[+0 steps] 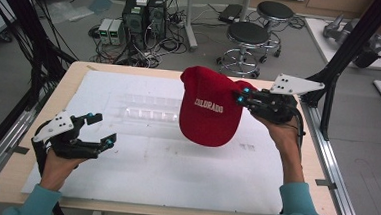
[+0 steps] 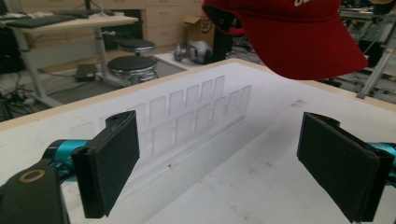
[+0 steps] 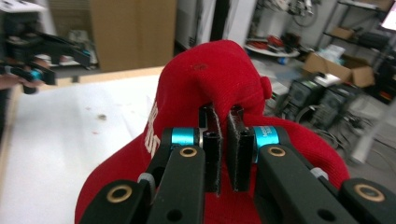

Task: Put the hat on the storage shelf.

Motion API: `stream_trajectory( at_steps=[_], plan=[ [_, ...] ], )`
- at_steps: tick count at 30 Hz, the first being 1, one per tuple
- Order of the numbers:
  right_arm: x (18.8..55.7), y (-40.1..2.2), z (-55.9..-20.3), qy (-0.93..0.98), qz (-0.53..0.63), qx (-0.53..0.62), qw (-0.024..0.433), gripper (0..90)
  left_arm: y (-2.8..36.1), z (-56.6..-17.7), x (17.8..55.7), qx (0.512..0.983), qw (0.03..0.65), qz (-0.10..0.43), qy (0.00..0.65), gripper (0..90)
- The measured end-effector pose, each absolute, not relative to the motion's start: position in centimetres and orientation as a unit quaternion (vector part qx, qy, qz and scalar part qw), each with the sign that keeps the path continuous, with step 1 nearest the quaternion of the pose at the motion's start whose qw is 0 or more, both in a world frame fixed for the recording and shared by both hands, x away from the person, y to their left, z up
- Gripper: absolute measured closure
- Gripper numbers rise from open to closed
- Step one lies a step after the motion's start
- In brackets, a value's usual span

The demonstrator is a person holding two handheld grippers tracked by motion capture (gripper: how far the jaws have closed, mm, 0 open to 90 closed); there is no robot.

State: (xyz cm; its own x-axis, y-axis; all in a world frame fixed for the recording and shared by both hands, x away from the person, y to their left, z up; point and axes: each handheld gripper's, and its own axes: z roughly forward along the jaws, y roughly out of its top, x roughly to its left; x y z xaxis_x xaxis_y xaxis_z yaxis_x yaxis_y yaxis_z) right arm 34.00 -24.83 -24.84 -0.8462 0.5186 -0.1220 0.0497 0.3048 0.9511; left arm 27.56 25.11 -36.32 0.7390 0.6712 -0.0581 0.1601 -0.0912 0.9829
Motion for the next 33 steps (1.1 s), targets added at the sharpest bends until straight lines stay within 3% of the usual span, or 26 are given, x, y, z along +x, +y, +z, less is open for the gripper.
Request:
stream_trajectory(
  at_steps=[13,33],
  plan=[
    [34.1,-22.0,-24.7,0.787,0.572,0.134,0.188,86.4,22.0,-35.5,29.0,0.744,0.593,0.13,0.277,12.5],
    [34.0,-19.2,-24.7,0.784,0.597,0.074,0.153,86.4,20.0,-36.4,30.8,0.738,0.611,0.039,0.283,12.7]
  ],
)
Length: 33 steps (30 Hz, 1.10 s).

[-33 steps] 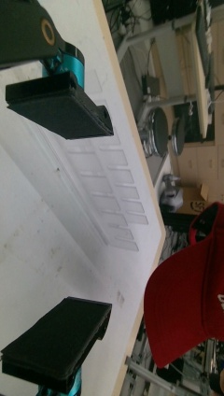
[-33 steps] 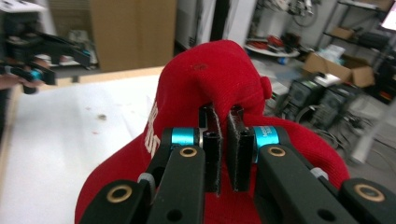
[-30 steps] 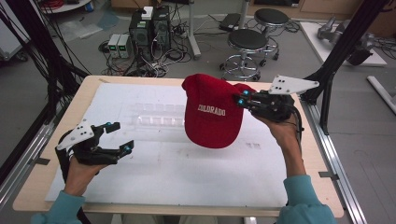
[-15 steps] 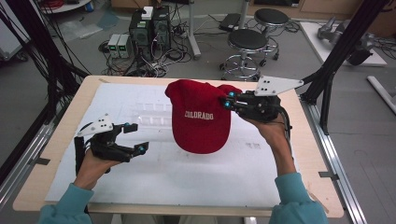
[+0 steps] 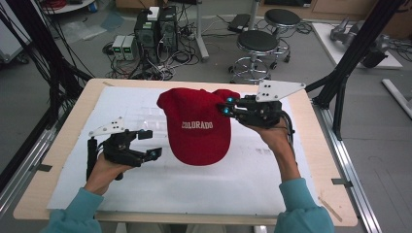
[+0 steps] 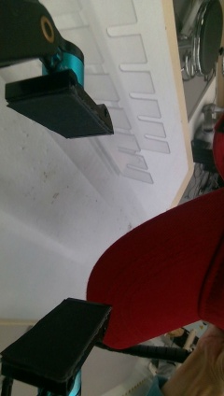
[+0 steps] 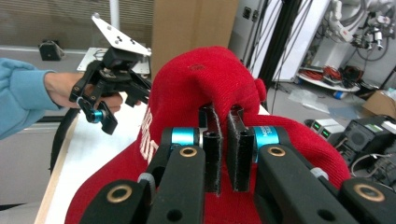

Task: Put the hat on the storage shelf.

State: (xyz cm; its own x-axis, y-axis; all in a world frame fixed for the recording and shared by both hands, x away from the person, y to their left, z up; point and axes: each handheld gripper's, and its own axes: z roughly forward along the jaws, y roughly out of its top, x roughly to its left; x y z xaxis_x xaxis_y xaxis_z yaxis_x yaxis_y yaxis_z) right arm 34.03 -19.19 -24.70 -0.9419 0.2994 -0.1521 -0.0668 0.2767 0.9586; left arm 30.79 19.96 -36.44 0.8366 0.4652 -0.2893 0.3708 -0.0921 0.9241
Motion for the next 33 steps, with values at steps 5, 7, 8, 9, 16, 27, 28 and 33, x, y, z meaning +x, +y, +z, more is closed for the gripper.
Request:
stream_trajectory(
  at_steps=[5,7,8,9,16,27,28,33],
  plan=[
    [34.0,-18.6,-24.7,0.785,0.598,0.066,0.149,86.4,19.7,-36.7,31.1,0.737,0.614,0.024,0.283,12.8],
    [34.0,-18.3,-24.7,0.786,0.598,0.059,0.146,86.4,19.5,-36.7,31.1,0.734,0.618,0.014,0.281,12.9],
    [34.0,-18.2,-24.8,0.786,0.598,0.06,0.145,86.4,19.5,-36.7,31.2,0.734,0.62,0.01,0.277,13.0],
    [34.1,-18.1,-24.8,0.786,0.598,0.057,0.146,86.4,19.4,-36.7,31.2,0.732,0.623,0.004,0.276,13.0],
    [34.0,-17.4,-24.8,0.787,0.6,0.046,0.139,86.4,19.1,-36.7,31.3,0.727,0.633,-0.021,0.264,16.7],
    [34.0,-16.9,-24.9,0.789,0.598,0.039,0.134,86.4,18.9,-36.5,31.2,0.719,0.652,-0.049,0.235,29.2],
    [34.0,-16.8,-25.0,0.789,0.598,0.037,0.133,86.4,18.9,-36.4,31.2,0.719,0.654,-0.049,0.232,31.4],
    [34.1,-16.8,-25.0,0.789,0.598,0.039,0.133,86.3,19.0,-36.4,31.1,0.726,0.651,-0.045,0.217,45.1]
  ],
)
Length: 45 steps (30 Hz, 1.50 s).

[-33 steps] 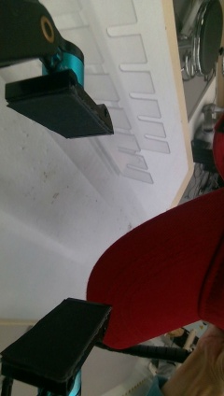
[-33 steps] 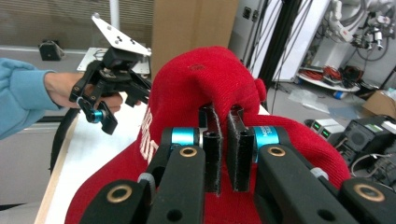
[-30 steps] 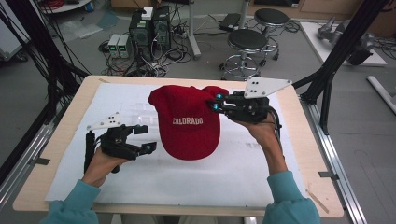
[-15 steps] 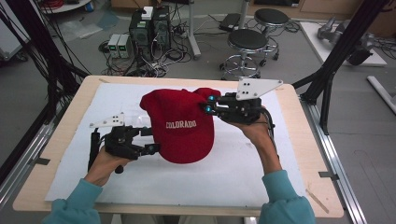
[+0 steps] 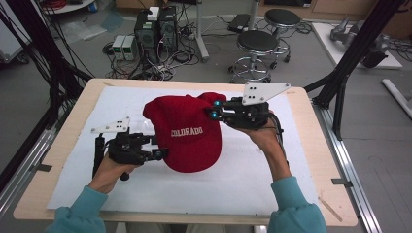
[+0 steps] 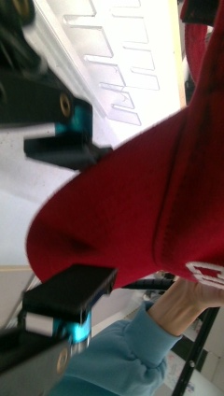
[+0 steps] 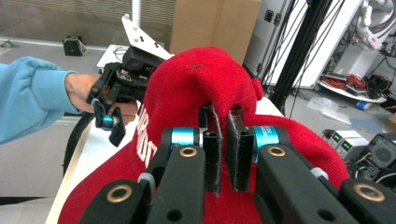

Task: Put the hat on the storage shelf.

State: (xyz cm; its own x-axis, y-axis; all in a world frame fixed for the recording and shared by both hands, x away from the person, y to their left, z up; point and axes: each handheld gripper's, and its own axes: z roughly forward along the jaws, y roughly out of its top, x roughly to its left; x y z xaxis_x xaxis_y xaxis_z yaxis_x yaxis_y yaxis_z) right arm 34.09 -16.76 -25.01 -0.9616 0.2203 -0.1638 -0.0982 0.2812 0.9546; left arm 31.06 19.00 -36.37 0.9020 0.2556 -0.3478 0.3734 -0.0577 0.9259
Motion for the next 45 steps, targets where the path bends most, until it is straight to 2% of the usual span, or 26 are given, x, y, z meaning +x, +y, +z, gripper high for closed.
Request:
stream_trajectory(
  at_steps=[20,28,32,34,37,44,45],
  plan=[
    [34.4,-16.8,-25.2,0.79,0.594,0.047,0.142,86.0,19.0,-36.1,30.5,0.724,0.664,-0.073,0.172,79.5],
    [34.9,-16.6,-25.5,0.795,0.588,0.058,0.14,81.9,18.6,-35.7,29.8,0.733,0.663,-0.071,0.133,85.7],
    [35.1,-16.5,-25.7,0.795,0.583,0.077,0.148,59.6,18.8,-35.7,29.7,0.74,0.657,-0.054,0.133,85.9],
    [35.3,-16.6,-25.9,0.791,0.585,0.097,0.152,44.4,18.8,-35.7,29.6,0.741,0.655,-0.048,0.137,85.9],
    [35.3,-16.8,-25.9,0.784,0.587,0.116,0.166,29.7,18.9,-35.6,29.6,0.741,0.656,-0.037,0.143,85.9],
    [35.5,-17.0,-26.1,0.781,0.576,0.153,0.188,10.5,18.9,-35.6,29.5,0.747,0.648,-0.016,0.151,85.9],
    [35.5,-17.0,-26.1,0.78,0.574,0.161,0.188,10.5,19.0,-35.6,29.5,0.746,0.648,-0.01,0.155,85.9]
  ],
)
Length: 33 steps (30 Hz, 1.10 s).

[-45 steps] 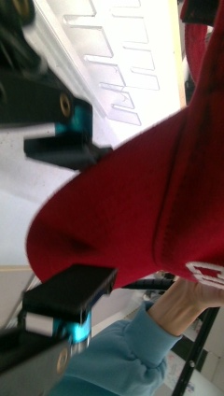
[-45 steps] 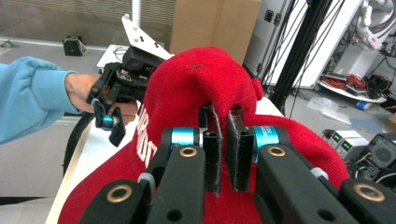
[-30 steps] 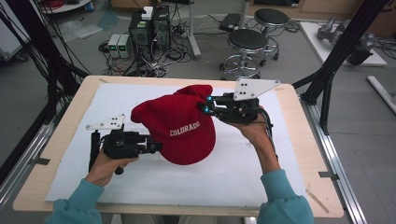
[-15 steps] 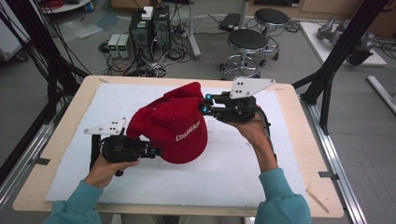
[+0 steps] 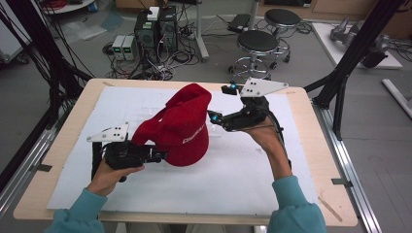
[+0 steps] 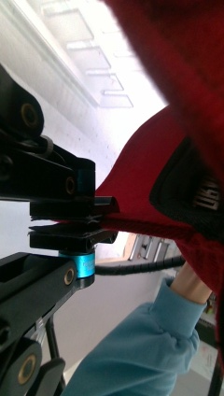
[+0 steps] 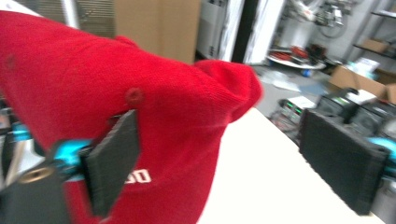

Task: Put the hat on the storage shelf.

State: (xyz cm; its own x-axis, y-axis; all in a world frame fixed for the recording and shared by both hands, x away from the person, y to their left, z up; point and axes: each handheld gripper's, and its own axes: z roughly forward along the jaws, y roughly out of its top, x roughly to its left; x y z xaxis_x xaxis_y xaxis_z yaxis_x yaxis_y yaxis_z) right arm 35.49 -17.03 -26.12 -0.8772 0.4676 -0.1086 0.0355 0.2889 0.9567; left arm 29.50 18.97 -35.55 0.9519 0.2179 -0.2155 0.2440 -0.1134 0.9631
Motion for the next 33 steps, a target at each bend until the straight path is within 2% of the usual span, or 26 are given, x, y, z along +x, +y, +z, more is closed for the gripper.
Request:
stream_trajectory(
  at_steps=[2,4,21,33],
  plan=[
    [35.5,-17.2,-26.2,0.777,0.575,0.17,0.191,8.5,19.1,-35.5,29.5,0.746,0.647,0.002,0.159,85.8],
    [35.5,-17.4,-26.3,0.774,0.573,0.184,0.197,1.1,19.2,-35.4,29.5,0.743,0.65,0.013,0.161,85.9],
    [33.7,-18.8,-28.2,0.778,0.518,0.274,0.225,1.1,18.6,-33.2,30.5,0.735,0.64,0.112,0.193,85.9],
    [30.8,-22.6,-31.8,0.754,0.504,0.343,0.243,1.1,17.7,-33.2,31.8,0.736,0.612,0.18,0.227,85.9]
  ],
)
